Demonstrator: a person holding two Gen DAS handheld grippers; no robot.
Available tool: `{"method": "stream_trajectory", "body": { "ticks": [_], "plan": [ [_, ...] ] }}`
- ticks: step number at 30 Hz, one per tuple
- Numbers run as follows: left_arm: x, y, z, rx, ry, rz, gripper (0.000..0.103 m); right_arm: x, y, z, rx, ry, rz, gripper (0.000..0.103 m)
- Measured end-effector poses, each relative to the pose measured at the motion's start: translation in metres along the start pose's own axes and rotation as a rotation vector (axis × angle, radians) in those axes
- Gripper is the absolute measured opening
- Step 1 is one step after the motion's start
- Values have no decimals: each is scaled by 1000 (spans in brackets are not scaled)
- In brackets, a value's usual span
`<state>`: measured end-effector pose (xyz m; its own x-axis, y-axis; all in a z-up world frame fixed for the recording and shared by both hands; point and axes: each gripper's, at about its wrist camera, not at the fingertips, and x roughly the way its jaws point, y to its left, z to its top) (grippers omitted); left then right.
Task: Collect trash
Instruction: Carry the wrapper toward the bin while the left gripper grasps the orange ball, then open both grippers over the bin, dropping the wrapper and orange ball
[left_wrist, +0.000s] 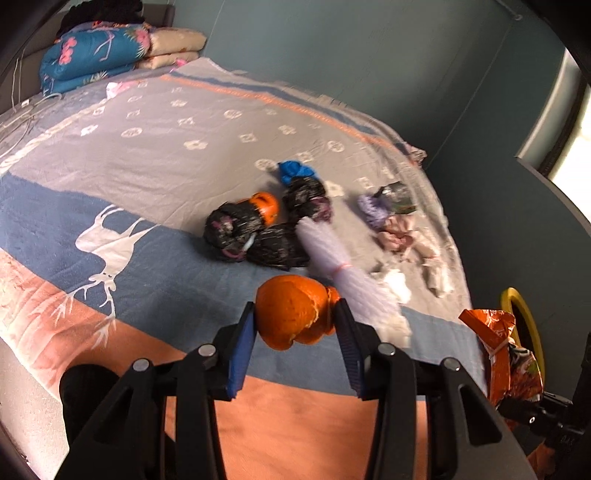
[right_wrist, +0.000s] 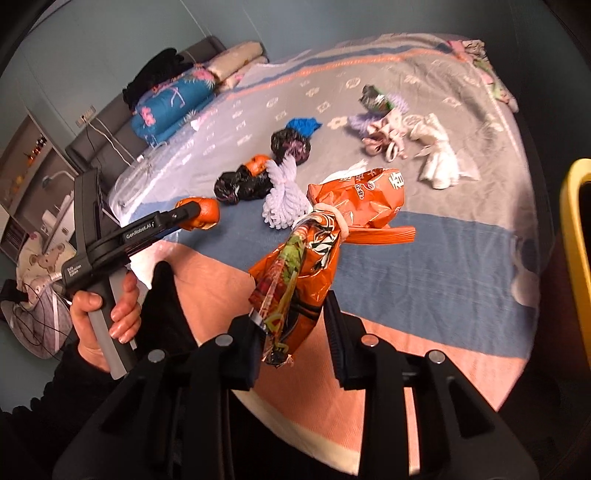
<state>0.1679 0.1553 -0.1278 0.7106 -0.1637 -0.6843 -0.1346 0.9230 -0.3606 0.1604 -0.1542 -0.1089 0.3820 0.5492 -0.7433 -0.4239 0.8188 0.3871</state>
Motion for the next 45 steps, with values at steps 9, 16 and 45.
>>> {"method": "stream_trajectory", "body": {
  "ticks": [9,16,45],
  "plan": [
    [-32,-55,0,96,-39,-58,40,-61,-24,-12,42,-84,-29,29],
    [-42,-101,0,163,-44,-104,40,-100,-50,-18,82,-163,-75,29],
    [8,-286,-1,361,28,-353,41,-222,-160,-9,265,-385,-322,31]
  ]
}}
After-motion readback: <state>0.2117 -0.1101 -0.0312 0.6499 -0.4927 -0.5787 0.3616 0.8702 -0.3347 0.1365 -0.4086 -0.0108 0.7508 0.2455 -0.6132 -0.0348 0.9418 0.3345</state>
